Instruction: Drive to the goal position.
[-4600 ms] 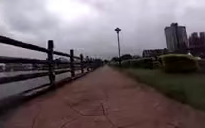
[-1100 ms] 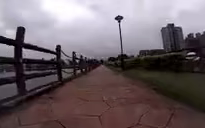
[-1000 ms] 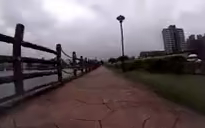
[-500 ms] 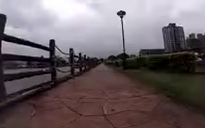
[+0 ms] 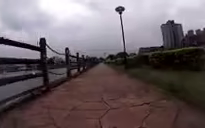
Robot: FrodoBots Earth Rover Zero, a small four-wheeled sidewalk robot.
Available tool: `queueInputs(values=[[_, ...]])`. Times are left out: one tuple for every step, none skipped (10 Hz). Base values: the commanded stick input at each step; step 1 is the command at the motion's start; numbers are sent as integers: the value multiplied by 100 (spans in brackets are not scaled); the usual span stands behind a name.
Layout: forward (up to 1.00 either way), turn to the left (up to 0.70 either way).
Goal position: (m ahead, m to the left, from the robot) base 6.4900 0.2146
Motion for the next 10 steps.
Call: queueInputs(values=[[100, 0], [100, 0], [100, 0], [100, 0], [100, 0], [100, 0], [100, 0], [100, 0], [100, 0], [100, 0]])
